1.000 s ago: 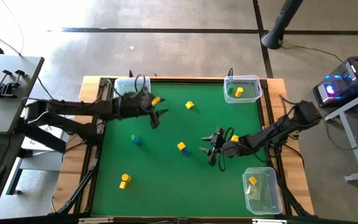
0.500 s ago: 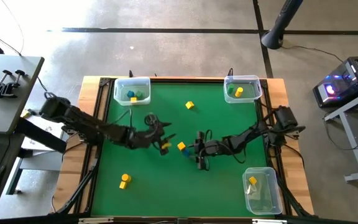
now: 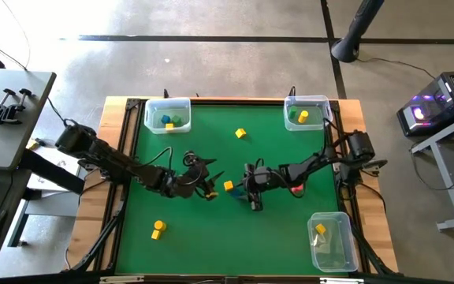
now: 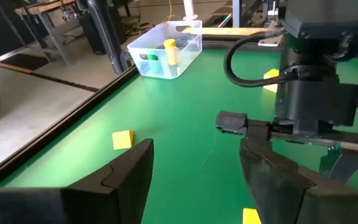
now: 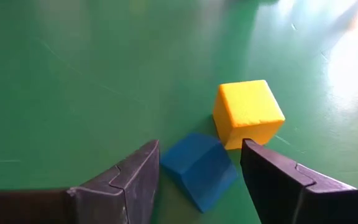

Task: Sort blocks by size
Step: Put the blue triangle block into the bottom transparent bin

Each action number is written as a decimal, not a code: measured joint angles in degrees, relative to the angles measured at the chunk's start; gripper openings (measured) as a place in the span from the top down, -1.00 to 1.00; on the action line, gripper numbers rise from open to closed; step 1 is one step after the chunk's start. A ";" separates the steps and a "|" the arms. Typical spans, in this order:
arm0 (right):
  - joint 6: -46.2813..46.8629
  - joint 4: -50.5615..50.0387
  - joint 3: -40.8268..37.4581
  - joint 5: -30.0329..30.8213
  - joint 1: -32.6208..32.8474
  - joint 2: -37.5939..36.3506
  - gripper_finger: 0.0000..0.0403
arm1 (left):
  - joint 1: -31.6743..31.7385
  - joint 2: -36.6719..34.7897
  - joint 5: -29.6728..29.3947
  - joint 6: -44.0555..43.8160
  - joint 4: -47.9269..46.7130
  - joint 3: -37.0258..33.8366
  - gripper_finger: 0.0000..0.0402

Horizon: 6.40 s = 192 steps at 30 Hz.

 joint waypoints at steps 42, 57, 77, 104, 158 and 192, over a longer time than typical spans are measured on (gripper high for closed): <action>-2.08 2.81 0.04 -10.40 -3.67 4.73 0.69 | -0.01 0.02 0.28 1.36 0.61 0.00 -0.12; 4.24 -5.14 3.80 -1.41 1.13 -1.73 0.46 | -0.01 0.02 0.31 1.36 0.44 0.00 -0.12; 35.15 -21.38 15.80 29.17 10.00 5.42 -0.01 | 0.01 0.02 1.18 1.18 0.65 0.00 -0.12; 25.48 -21.10 15.86 28.71 10.50 7.24 0.99 | 0.01 0.02 1.16 0.74 0.31 0.00 -0.12; -30.32 -34.21 16.06 -31.88 -7.00 5.44 0.34 | 0.01 0.02 4.60 1.24 -0.19 -0.02 -0.12; 79.18 -82.62 15.36 22.06 55.50 -28.63 0.35 | -0.01 0.02 4.59 1.29 -1.07 -0.02 -0.12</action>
